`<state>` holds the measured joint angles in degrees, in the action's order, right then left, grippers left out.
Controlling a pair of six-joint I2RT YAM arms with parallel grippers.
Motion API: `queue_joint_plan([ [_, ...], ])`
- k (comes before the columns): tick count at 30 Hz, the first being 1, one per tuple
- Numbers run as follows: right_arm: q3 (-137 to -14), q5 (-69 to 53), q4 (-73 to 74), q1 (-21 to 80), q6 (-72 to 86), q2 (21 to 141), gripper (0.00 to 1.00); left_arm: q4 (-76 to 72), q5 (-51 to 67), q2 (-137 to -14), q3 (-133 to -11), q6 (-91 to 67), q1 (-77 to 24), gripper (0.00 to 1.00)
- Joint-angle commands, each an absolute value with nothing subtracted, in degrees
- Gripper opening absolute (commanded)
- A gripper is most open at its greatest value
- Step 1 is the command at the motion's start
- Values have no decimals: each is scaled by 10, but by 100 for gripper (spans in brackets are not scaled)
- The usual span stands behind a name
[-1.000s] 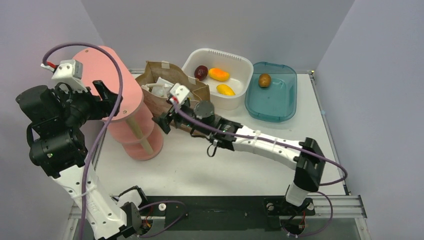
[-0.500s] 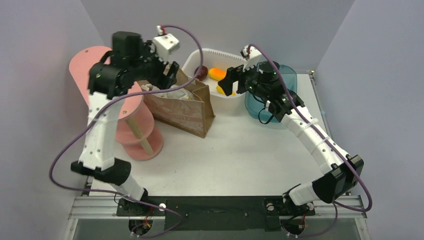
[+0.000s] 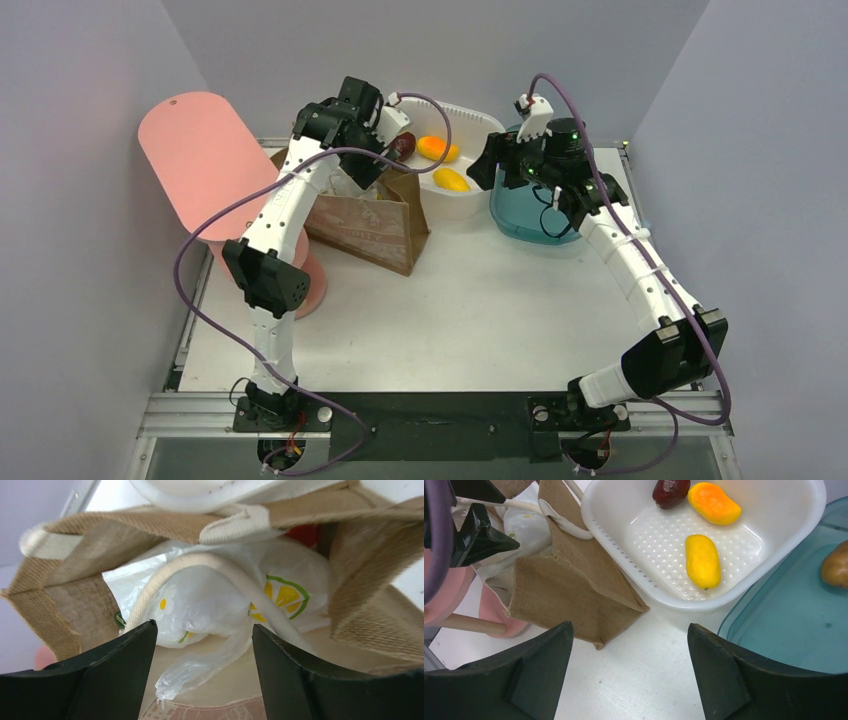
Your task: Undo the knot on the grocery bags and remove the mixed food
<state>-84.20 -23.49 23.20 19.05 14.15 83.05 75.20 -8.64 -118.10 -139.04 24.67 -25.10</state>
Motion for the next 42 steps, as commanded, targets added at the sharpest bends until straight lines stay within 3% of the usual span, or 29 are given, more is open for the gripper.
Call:
queue_joint_plan([
  [1,-832,-290,221,168,144,811,80,749,-96,-1170,-1353,239,-228,68],
  [12,-825,-320,221,162,146,818,79,751,-50,-1163,-1219,222,-204,65],
  [14,-824,-322,221,162,147,819,79,748,-52,-1158,-1215,219,-202,44],
  [15,-824,-322,221,162,147,819,79,746,-52,-1153,-1218,216,-200,26],
  [17,-824,-322,221,161,147,818,79,738,-49,-1143,-1241,211,-197,3],
  [18,-823,-322,221,161,147,818,79,735,-48,-1140,-1264,210,-197,0],
  [26,-823,-331,220,161,155,817,78,706,-56,-1113,-1406,189,-190,0],
  [42,-827,-364,185,168,169,813,78,540,-19,-998,-1391,162,-188,0],
])
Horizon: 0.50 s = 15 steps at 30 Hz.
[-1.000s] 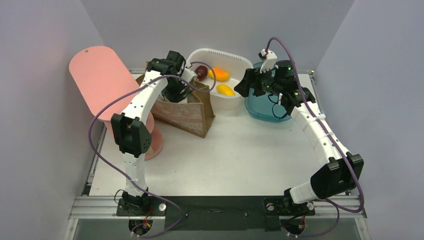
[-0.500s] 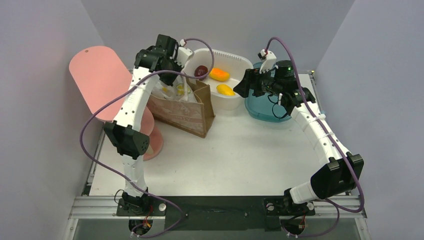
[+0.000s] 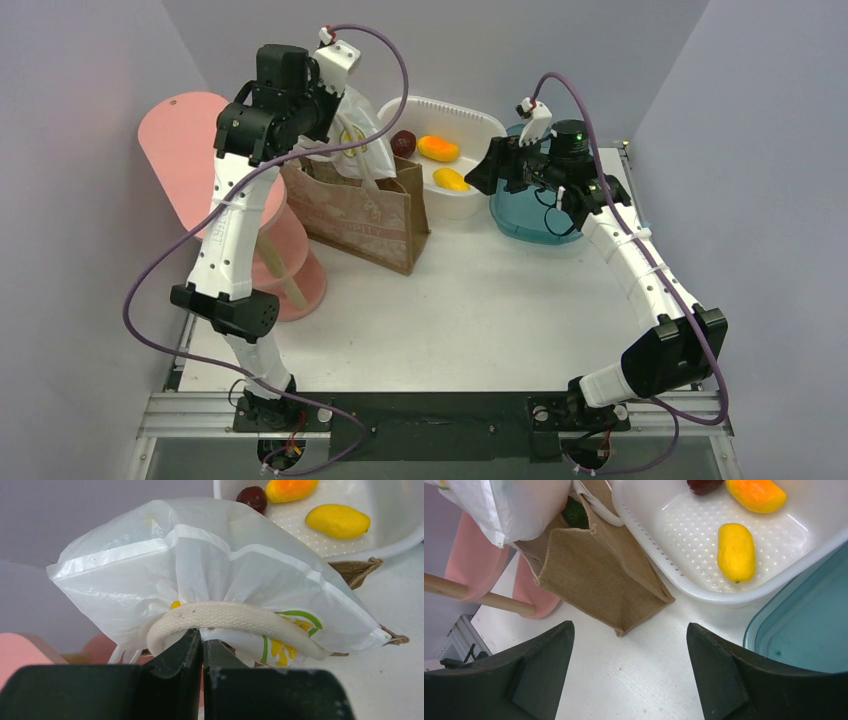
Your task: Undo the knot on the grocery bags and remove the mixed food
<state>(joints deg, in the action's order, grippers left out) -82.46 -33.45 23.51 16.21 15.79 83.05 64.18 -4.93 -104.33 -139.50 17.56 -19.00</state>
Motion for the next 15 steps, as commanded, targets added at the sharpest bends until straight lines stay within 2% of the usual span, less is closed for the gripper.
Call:
queue_joint_plan([
  [1,-828,-371,162,174,172,815,78,539,-6,-995,-1374,163,-187,0],
  [4,-844,-369,99,193,207,828,78,516,27,-958,-1305,173,-185,0],
  [9,-923,-351,16,258,268,903,79,391,57,-878,-1132,190,-177,0],
  [15,-998,-301,-54,326,248,972,77,325,112,-826,-1067,164,-144,0],
])
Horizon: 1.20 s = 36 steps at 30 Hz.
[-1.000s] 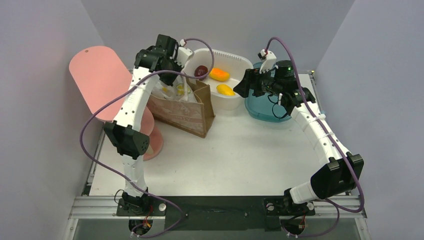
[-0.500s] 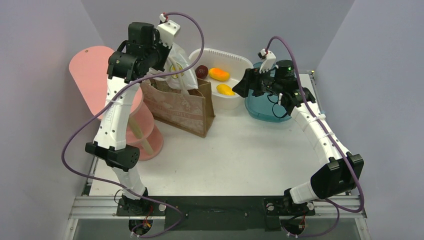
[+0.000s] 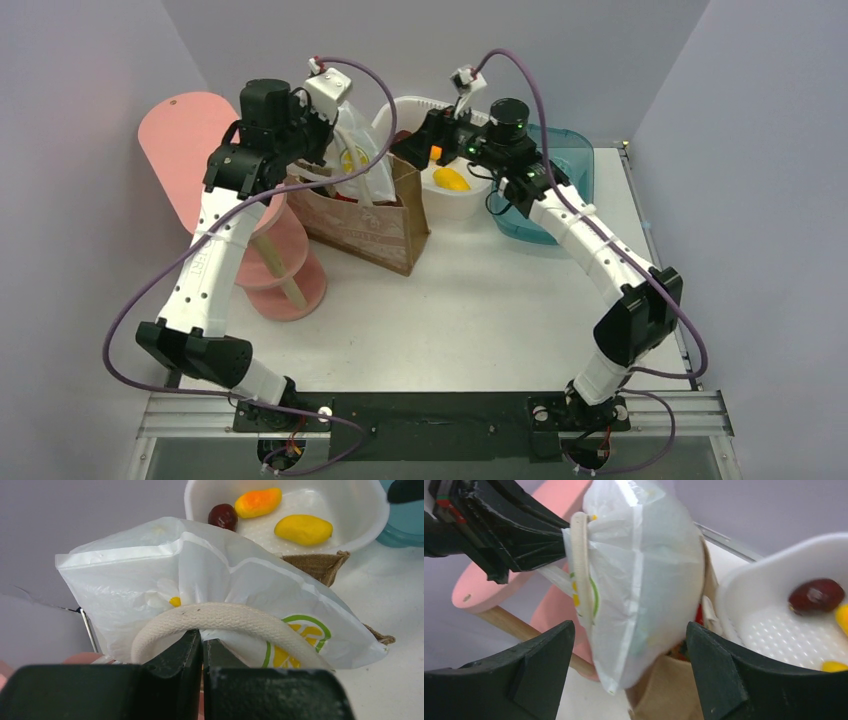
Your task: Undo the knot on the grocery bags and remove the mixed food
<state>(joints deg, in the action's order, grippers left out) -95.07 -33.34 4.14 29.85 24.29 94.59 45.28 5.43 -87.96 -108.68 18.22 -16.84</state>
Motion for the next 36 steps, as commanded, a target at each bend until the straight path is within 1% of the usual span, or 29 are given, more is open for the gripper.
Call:
queue_joint_plan([
  [1,-1012,-298,-57,333,251,981,77,303,128,-819,-1047,162,-137,0],
  [5,-1038,-308,-75,348,288,1033,76,255,155,-786,-991,161,-132,0],
  [8,-1046,-318,-83,361,299,1047,76,251,159,-778,-981,156,-132,0],
  [11,-1045,-309,-65,381,257,1055,76,249,168,-776,-974,150,-131,0],
  [15,-1037,-275,-52,394,216,1059,70,245,187,-775,-971,142,-131,0],
  [17,-1039,-263,-43,398,199,1063,70,244,197,-774,-971,138,-130,0],
  [20,-1047,-259,-18,405,178,1068,74,241,208,-775,-972,131,-130,0],
  [21,-1054,-263,-11,406,167,1071,79,241,209,-778,-972,128,-130,0],
  [23,-1060,-268,5,412,150,1074,86,241,211,-781,-972,122,-131,0],
  [24,-1060,-269,13,413,144,1074,87,241,213,-782,-973,120,-130,0],
  [26,-1059,-268,17,416,123,1074,84,240,218,-785,-974,112,-130,0],
  [27,-1060,-260,19,417,119,1075,74,241,221,-787,-975,106,-131,0],
  [28,-1062,-256,22,417,113,1078,67,241,226,-788,-976,103,-131,0],
  [29,-1068,-244,26,417,111,1080,45,242,229,-790,-978,98,-130,0],
  [30,-1070,-234,31,417,110,1082,33,246,232,-790,-981,97,-131,0],
  [31,-1072,-216,32,415,110,1083,12,248,232,-789,-982,96,-131,0],
  [32,-1073,-208,32,413,113,1082,1,253,230,-788,-983,96,-130,0],
  [34,-1069,-190,22,408,120,1078,0,264,223,-782,-983,103,-130,0],
  [35,-1066,-185,10,402,125,1076,0,276,215,-777,-982,107,-130,3],
  [36,-1059,-185,-4,399,140,1072,0,282,211,-772,-981,112,-129,12],
])
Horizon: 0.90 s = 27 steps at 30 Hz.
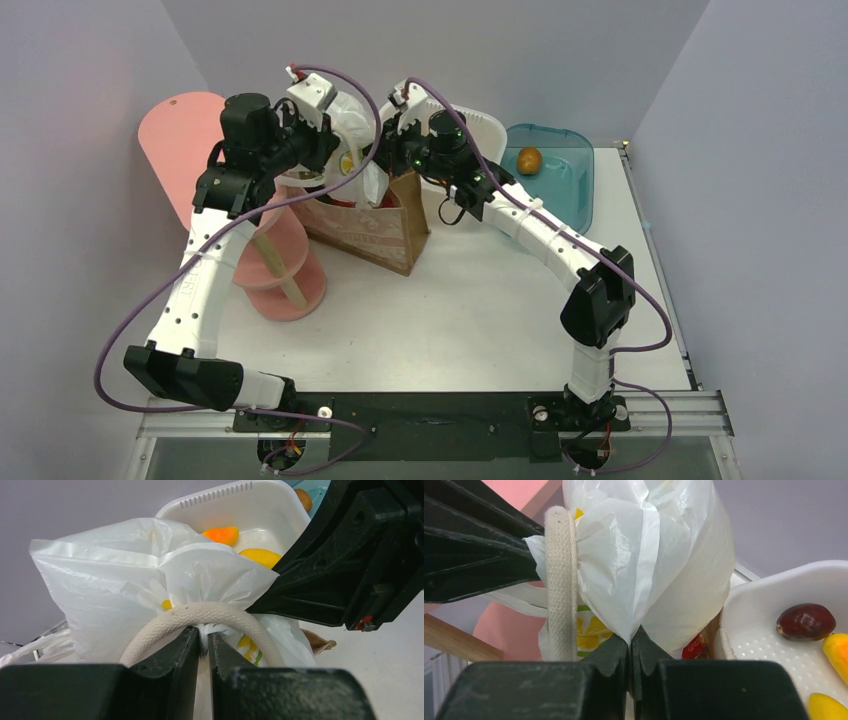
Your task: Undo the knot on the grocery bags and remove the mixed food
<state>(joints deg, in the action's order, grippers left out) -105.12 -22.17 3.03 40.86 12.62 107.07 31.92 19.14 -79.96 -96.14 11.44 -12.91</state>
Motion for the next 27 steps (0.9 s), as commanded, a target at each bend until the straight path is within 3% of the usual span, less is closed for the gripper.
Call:
queue_joint_plan([
  [1,-1056,-185,-26,392,148,1070,0,295,207,-768,-980,113,-125,17],
  [2,-1050,-187,-36,388,162,1066,0,302,207,-760,-979,114,-122,26],
  [4,-1046,-198,-61,379,184,1063,0,322,208,-745,-973,120,-115,35],
  [7,-1046,-202,-88,365,211,1063,0,372,225,-723,-966,150,-109,41],
  [15,-1060,-223,-146,346,259,1065,0,394,233,-664,-956,182,-109,44],
  [27,-1106,-217,-171,294,321,1038,0,324,202,-703,-998,126,-108,44],
])
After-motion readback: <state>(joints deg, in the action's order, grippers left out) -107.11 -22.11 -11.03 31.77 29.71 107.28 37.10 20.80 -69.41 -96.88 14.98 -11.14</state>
